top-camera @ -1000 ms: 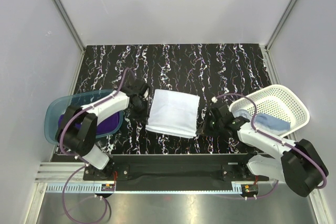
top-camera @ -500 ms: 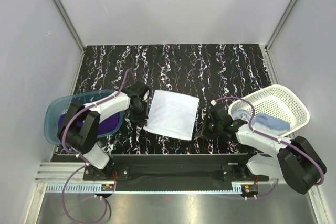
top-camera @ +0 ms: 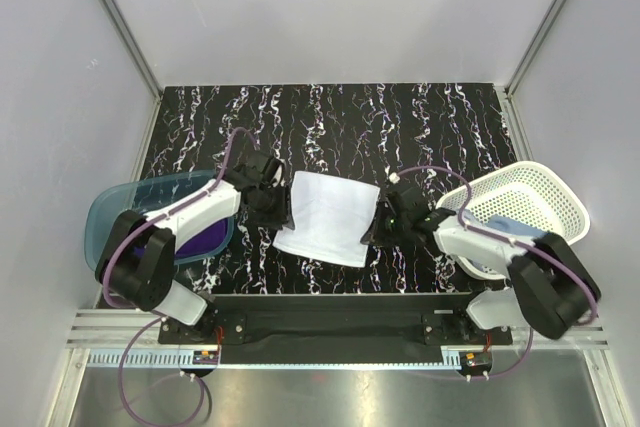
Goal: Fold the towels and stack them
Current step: Fold the towel
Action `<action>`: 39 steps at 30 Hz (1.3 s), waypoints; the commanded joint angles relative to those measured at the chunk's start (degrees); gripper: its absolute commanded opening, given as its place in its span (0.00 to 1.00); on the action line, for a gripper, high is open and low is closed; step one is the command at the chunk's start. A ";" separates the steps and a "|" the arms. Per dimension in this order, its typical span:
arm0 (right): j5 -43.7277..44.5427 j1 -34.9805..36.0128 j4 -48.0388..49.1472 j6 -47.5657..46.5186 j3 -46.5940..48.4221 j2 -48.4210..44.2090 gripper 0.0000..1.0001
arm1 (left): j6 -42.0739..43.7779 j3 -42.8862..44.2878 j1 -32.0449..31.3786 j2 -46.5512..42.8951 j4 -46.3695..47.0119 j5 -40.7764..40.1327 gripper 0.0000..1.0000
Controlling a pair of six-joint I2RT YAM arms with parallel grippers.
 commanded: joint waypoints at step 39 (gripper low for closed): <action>13.32 -12.81 -8.41 -27.76 33.39 33.31 0.02 | 3.11 33.66 3.24 34.17 3.27 -5.05 0.48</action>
